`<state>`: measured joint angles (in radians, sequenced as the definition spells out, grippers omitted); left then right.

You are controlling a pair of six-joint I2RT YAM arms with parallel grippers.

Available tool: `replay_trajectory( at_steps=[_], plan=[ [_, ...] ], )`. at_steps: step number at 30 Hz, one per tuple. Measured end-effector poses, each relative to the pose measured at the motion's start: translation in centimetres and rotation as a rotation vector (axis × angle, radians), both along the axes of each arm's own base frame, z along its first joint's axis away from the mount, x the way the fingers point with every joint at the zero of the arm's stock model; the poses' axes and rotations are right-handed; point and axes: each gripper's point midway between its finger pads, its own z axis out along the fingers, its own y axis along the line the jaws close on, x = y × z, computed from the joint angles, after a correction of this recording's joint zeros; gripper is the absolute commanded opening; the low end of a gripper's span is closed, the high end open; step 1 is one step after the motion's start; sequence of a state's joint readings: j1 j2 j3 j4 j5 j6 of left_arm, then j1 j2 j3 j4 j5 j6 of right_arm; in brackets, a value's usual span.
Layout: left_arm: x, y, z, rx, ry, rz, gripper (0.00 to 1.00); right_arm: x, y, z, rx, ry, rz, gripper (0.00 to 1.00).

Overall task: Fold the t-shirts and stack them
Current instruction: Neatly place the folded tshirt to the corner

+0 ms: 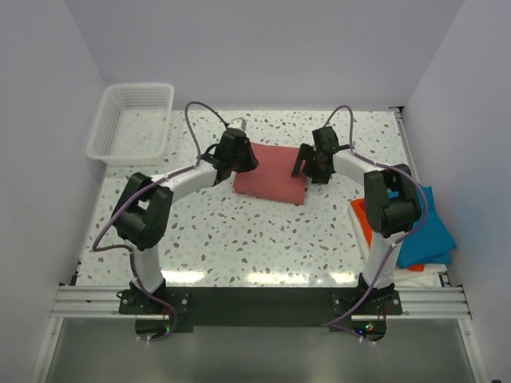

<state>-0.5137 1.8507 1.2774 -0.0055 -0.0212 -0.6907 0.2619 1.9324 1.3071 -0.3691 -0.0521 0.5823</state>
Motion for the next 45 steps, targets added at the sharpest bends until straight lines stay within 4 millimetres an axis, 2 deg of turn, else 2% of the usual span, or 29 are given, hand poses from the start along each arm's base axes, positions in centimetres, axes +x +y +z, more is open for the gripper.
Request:
replay_trajectory(
  at_steps=[2,5,7,8,9,10,12,15,19,21,26,29,31,33,36,45],
  plan=[
    [-1.2,-0.8,-2.7,0.056,0.05,-0.012,0.15,0.1,0.4,-0.7,-0.006,0.005,0.008,0.76],
    [-2.4,-0.7,-7.2,0.137,0.139,-0.007,0.14,1.0,1.3,-0.7,0.001,-0.026,0.02,0.69],
    [-2.9,-0.1,-9.5,0.176,0.186,0.005,0.13,1.3,1.8,-0.8,0.001,-0.04,0.027,0.54],
    [-2.6,-0.2,-9.4,0.171,0.179,0.007,0.13,1.3,2.0,-0.9,0.001,-0.041,0.028,0.42],
    [-2.6,-0.1,-9.4,0.172,0.176,0.011,0.13,1.4,2.3,-1.0,0.001,-0.044,0.03,0.12],
    [-2.6,-0.1,-9.4,0.174,0.175,0.012,0.13,1.4,2.5,-1.1,-0.002,-0.043,0.032,0.0],
    [-2.5,0.0,-9.4,0.177,0.175,0.016,0.15,1.4,2.8,-1.4,-0.008,-0.038,0.016,0.0],
    [-2.5,0.2,-9.0,0.193,0.175,0.019,0.23,1.4,2.4,-1.2,-0.044,-0.029,-0.018,0.0],
    [-2.9,0.9,-6.9,0.225,0.164,0.017,0.29,0.5,1.0,-0.7,-0.113,-0.006,-0.079,0.0],
    [-3.1,1.2,-4.7,0.221,0.139,0.016,0.29,-0.2,-0.4,0.1,-0.156,0.0,-0.12,0.0],
    [-3.5,1.4,2.4,0.159,0.024,0.011,0.31,-1.3,-4.5,2.8,-0.273,0.025,-0.248,0.0],
    [-4.0,1.6,6.2,0.116,-0.044,0.003,0.32,-0.8,-7.4,5.1,-0.357,0.054,-0.346,0.0],
    [-4.4,1.6,7.8,0.099,-0.073,-0.009,0.32,0.3,-9.3,7.2,-0.414,0.064,-0.415,0.0],
    [-4.7,1.6,8.5,0.094,-0.081,-0.022,0.32,1.5,-11.3,8.9,-0.469,0.064,-0.487,0.0],
    [-5.1,1.5,8.4,0.093,-0.07,-0.04,0.32,1.9,-13.8,10.2,-0.538,0.084,-0.564,0.0],
    [-6.6,1.0,7.0,0.087,-0.016,-0.097,0.32,1.0,-19.4,13.3,-0.595,0.104,-0.713,0.0]
  ],
)
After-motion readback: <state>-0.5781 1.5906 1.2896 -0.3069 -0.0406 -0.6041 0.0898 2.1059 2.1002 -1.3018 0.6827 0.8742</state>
